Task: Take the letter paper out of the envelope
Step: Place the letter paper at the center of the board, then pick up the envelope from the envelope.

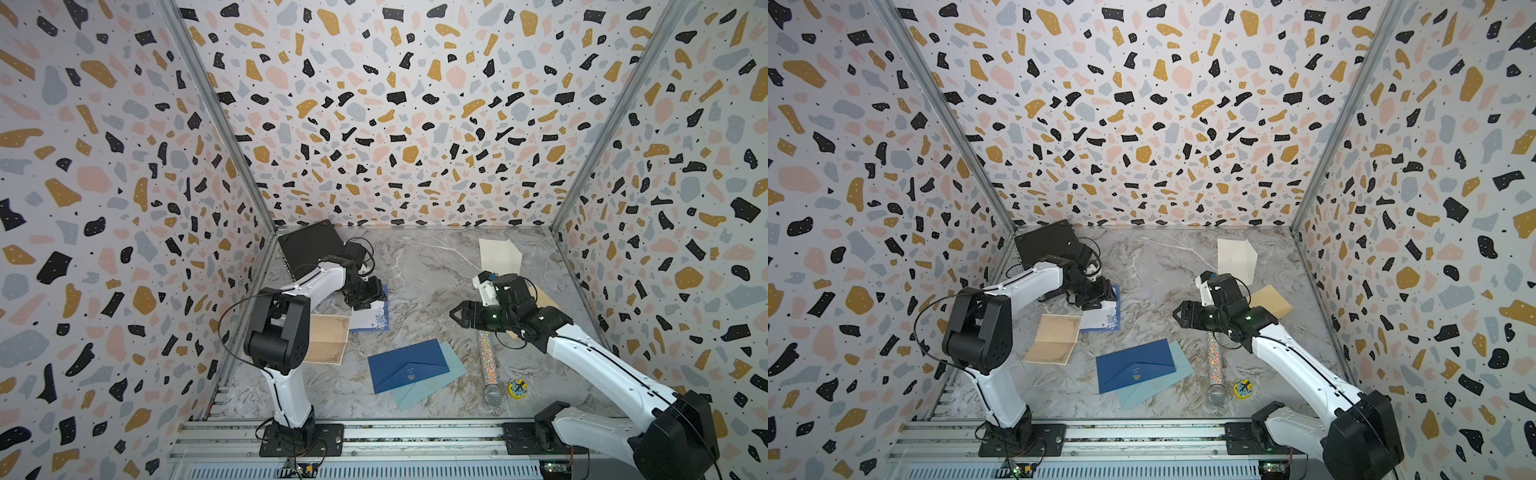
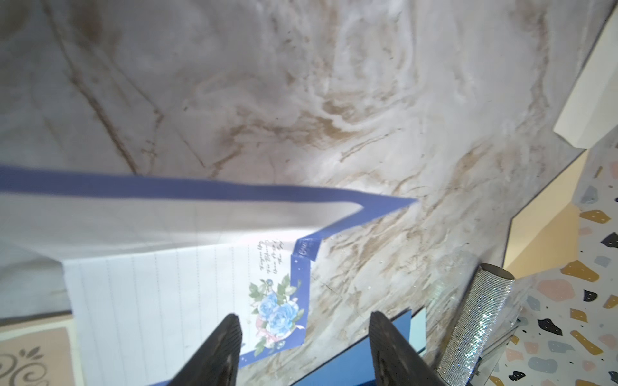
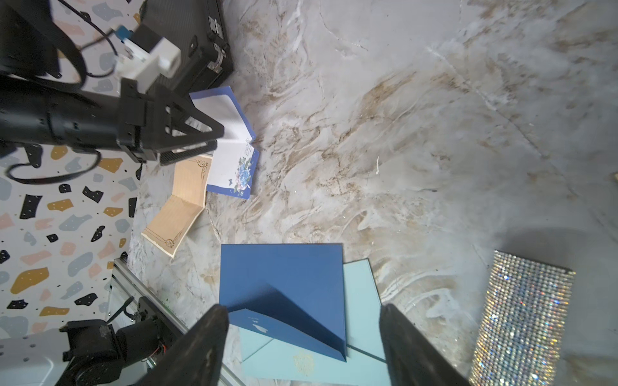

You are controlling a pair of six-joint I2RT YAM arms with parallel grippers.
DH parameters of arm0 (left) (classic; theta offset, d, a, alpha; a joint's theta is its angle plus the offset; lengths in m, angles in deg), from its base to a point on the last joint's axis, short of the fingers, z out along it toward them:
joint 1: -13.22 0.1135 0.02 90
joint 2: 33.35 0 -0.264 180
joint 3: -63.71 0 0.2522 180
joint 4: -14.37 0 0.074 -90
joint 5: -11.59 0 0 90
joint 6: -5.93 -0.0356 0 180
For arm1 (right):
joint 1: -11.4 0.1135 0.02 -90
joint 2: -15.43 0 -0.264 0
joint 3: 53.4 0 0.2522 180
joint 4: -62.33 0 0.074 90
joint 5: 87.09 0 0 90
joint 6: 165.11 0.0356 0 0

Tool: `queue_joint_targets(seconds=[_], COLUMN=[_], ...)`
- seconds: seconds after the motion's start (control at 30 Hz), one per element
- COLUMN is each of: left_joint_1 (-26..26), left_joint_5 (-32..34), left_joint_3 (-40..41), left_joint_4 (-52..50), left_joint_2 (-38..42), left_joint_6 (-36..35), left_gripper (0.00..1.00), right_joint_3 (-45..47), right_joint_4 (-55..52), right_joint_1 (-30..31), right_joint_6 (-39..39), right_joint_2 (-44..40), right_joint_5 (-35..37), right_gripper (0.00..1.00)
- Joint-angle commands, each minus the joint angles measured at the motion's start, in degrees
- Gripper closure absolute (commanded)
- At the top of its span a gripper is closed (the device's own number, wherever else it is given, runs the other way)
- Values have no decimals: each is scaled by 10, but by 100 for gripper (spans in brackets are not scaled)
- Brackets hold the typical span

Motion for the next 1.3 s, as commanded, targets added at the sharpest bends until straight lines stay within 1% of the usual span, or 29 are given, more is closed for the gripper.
queue_joint_targets(seconds=[0.0, 0.17, 0.27, 0.33, 0.43, 0.53, 0.63, 0.8, 1.0, 1.07, 1.27], left_joint_1=[-3, -10, -36, -73, -134, -189, -220, -253, -266, -267, -274], left_joint_5=[-5, -16, -50, -78, -122, -126, -123, -87, -78, -87, -97], left_joint_3=[-3, 23, 44, 58, 70, 71, 63, 50, 61, 65, 66], left_joint_4=[-12, -1, 8, 5, -12, -46, -78, -130, -118, -109, -104], left_joint_2=[25, 67, 101, 123, 128, 112, 79, 36, 5, -5, -28], left_joint_6=[-3, -14, -58, -99, -152, -202, -235, -284, -298, -301, -313], left_gripper=[38, 43, 45, 47, 50, 50, 49, 46, 41, 42, 48], right_joint_3=[-1, -5, -2, 0, 9, 14, 16, 20, 48, 58, 74], right_joint_4=[-16, -25, -34, -41, -38, -40, -48, -83, -100, -99, -92], right_joint_1=[3, 4, 4, 4, 4, 4, 4, 4, 4, 4, 4], right_joint_6=[-13, -17, -17, -17, -14, -13, -16, -20, 3, 10, 29], right_joint_2=[-16, -21, -27, -30, -39, -43, -55, -101, -162, -170, -174], right_joint_5=[16, 25, 31, 31, 24, 9, 1, 9, 20, 19, 13], right_gripper=[26, 26, 27, 27, 28, 28, 29, 29, 28, 28, 28])
